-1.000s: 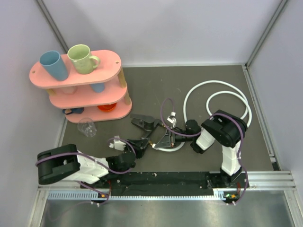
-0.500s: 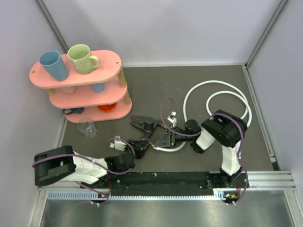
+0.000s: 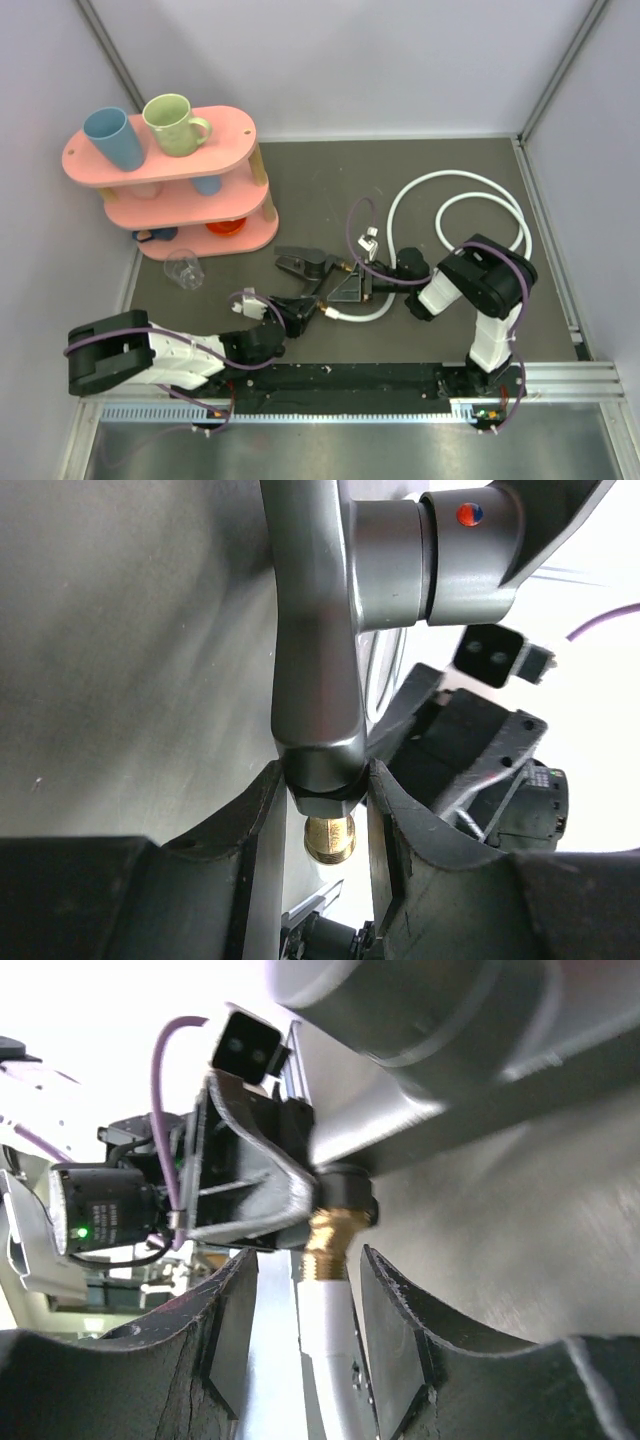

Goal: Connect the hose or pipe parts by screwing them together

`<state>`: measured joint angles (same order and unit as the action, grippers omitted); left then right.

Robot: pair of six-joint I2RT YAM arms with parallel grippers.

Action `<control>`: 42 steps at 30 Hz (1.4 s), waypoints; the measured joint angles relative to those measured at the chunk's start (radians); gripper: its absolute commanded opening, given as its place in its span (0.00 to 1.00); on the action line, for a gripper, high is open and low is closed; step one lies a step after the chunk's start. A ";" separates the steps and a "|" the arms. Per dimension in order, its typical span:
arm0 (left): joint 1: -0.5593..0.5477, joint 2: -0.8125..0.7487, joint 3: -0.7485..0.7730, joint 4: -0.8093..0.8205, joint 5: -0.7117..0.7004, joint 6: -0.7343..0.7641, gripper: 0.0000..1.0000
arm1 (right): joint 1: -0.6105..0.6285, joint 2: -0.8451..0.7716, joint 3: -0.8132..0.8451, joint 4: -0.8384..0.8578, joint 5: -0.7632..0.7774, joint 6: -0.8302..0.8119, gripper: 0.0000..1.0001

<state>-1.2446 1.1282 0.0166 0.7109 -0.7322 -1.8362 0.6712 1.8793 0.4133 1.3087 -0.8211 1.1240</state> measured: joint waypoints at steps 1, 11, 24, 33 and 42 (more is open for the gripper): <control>0.000 -0.005 0.000 -0.006 0.003 -0.002 0.00 | -0.001 -0.020 0.002 -0.002 0.004 -0.011 0.46; 0.000 -0.014 0.000 -0.026 0.012 -0.016 0.00 | -0.005 -0.338 0.107 -0.450 0.093 -0.379 0.59; -0.001 -0.016 0.000 -0.033 0.023 -0.025 0.00 | 0.360 -0.796 0.156 -1.163 0.692 -1.306 0.64; -0.001 -0.018 0.000 -0.034 0.029 -0.029 0.00 | 0.686 -0.722 0.142 -1.250 1.067 -1.521 0.77; -0.001 -0.056 0.000 -0.054 0.029 -0.033 0.00 | 0.783 -0.458 0.192 -1.209 1.342 -1.621 0.73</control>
<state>-1.2453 1.0725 0.0166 0.6571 -0.7036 -1.8694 1.4544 1.4212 0.6048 0.0998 0.5209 -0.4965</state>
